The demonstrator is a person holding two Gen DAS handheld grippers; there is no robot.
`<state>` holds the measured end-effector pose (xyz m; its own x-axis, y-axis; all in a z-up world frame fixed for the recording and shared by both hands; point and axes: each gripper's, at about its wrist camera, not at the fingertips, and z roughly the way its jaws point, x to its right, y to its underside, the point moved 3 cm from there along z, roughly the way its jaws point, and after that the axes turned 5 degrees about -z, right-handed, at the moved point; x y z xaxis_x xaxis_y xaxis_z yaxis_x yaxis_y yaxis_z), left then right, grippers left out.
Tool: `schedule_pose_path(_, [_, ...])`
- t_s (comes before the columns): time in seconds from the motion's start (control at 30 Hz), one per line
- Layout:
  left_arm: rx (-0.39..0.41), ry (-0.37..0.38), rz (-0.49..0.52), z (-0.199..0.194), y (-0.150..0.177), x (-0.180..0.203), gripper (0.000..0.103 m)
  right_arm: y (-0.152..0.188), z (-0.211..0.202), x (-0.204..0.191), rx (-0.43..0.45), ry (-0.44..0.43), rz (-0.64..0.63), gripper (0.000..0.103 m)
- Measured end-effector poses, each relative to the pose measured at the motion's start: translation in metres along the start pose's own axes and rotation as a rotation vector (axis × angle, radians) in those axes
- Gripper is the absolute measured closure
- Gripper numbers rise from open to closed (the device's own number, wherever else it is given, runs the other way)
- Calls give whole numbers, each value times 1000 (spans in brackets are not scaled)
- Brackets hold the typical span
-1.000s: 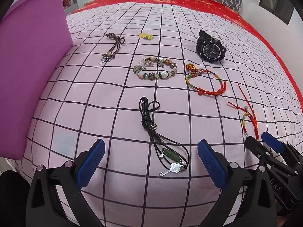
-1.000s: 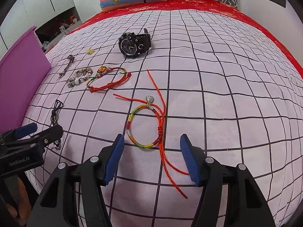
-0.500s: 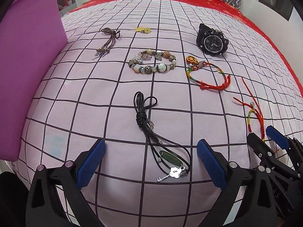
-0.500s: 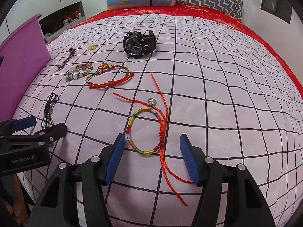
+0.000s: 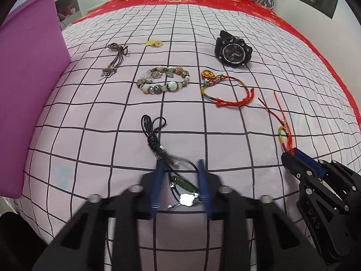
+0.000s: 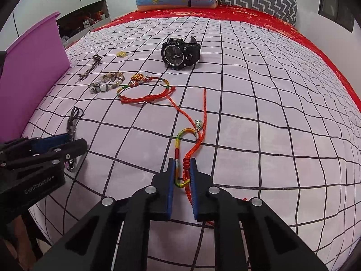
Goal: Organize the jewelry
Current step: 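Grasp the rainbow bracelet with red cord with the right tool while the left tool grasps the black cord necklace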
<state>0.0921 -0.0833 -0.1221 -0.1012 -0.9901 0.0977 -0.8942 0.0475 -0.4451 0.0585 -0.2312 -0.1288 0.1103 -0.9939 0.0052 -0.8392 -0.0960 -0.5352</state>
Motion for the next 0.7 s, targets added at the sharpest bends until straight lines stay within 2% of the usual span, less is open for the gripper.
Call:
schedule_pose_path(0.03, [-5,8,1,-1,0,0,94,0,-1,1,-1,-8,10,91])
schedule_pose_path(0.7, [-17,140,2,-54,17,-10,95,5,-49,-13,52,-95,88,91])
